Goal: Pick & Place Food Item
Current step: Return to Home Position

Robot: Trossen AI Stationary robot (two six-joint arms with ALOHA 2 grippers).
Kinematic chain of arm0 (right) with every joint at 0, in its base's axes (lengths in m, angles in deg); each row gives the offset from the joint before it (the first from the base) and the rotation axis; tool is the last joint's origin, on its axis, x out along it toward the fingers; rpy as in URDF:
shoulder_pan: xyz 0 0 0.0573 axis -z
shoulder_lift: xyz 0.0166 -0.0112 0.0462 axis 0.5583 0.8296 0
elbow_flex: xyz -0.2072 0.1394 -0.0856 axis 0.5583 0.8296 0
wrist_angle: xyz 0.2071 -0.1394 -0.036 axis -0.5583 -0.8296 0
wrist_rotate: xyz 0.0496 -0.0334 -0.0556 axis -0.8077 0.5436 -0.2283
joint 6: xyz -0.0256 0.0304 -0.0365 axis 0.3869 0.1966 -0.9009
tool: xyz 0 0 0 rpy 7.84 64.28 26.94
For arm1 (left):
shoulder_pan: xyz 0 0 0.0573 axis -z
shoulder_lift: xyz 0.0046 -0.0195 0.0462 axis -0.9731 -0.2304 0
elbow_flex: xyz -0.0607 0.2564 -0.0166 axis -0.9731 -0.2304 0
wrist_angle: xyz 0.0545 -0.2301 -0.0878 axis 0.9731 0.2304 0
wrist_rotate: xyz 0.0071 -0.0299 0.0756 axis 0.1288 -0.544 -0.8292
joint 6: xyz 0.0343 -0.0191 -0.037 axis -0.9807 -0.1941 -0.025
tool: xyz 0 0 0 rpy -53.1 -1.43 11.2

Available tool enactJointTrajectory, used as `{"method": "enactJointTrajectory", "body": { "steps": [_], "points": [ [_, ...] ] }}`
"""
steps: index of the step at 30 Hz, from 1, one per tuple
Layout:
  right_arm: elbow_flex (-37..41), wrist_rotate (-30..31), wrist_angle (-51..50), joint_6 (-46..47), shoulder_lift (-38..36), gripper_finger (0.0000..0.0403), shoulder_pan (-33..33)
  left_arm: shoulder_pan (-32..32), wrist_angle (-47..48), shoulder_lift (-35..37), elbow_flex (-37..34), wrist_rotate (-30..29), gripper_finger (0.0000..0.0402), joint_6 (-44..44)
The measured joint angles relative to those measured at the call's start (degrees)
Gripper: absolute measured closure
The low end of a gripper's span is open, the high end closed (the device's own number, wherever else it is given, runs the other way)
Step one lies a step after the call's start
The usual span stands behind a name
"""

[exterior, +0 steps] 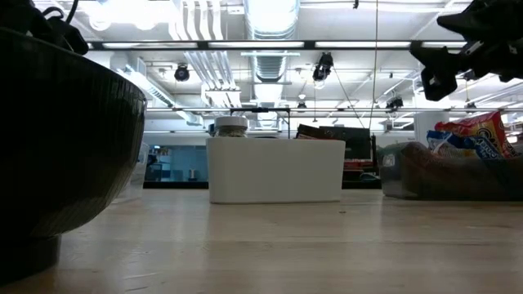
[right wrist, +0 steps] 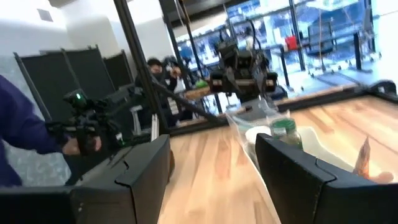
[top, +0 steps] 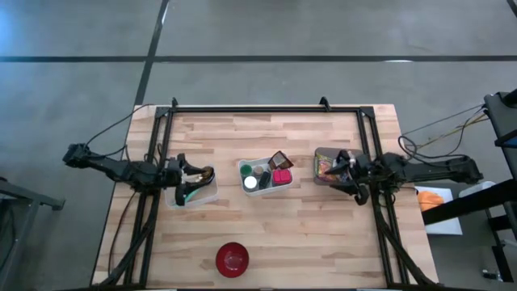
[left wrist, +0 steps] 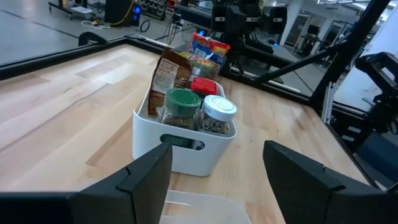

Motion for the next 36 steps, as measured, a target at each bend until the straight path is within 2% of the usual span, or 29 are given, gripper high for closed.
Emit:
{"method": "enactJointTrajectory", "body": {
  "steps": [36],
  "points": [
    [0.0, 0.1, -0.3, 0.1, 1.3, 0.0170, 0.0, 0.0, 0.2, 0.0, -0.1, 0.0, 0.0147, 0.0]
  ]
}}
